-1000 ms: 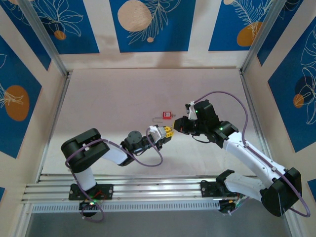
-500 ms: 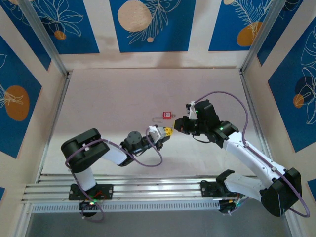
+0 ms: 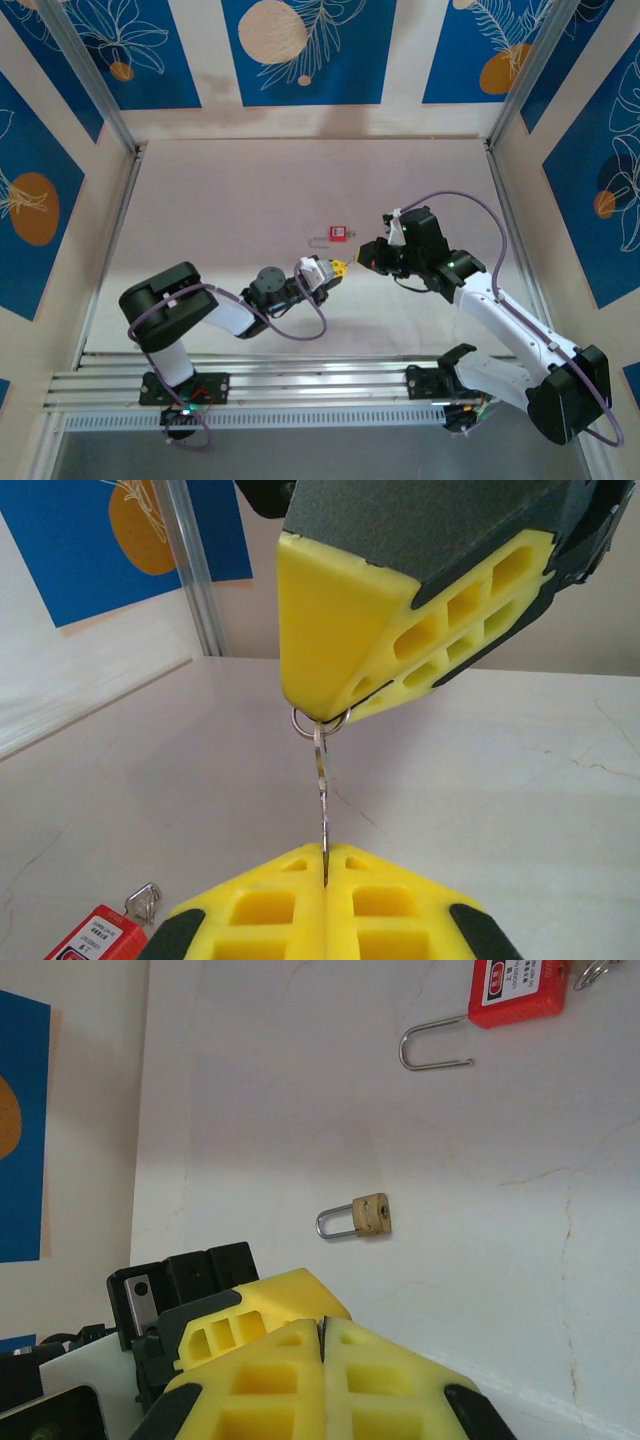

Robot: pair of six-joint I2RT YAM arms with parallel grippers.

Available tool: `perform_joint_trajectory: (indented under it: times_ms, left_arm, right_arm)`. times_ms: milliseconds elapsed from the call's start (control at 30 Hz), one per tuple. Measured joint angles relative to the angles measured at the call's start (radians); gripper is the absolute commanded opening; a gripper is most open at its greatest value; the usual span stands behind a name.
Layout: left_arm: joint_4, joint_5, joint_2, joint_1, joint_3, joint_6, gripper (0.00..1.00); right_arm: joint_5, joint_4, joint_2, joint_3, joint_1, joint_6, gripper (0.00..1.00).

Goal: Unlock with the key

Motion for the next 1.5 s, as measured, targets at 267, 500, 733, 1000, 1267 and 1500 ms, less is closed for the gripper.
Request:
perform_joint_trajectory:
  times_ms: [267,500,733,1000,1267,1500]
  left_arm:
    - [-0.114,-0.019,-0.040,0.000,0.031,0.035,0.00]
    - [-0.238,-0.077,-0.099,-0.001,0.085,0.176,0.00]
    - [-0.309,-0.183,-0.137,-0.018,0.136,0.407,0.00]
    - [-0.343,-0.354,-0.175,-0.049,0.166,0.819,0.00]
    - [-0.414,-0.444,-0.295,-0.058,0.121,1.189,0.00]
    - [-0.370,-0.506,-0.220,-0.085,0.095,1.391,0.00]
  right_arm:
    - [-0.006,0.003,0.000,0.000,-0.008,0.000,0.18]
    - [-0.038,0.008,-0.018,0.000,-0.085,-0.004,0.33]
    - [-0.117,0.001,-0.043,0.021,-0.186,-0.040,0.41]
    - [-0.264,0.081,-0.051,0.033,-0.335,-0.049,0.35]
    - [-0.456,0.397,0.040,-0.115,-0.352,0.018,0.55]
    - [-0.578,0.626,0.184,-0.183,-0.343,0.090,0.61]
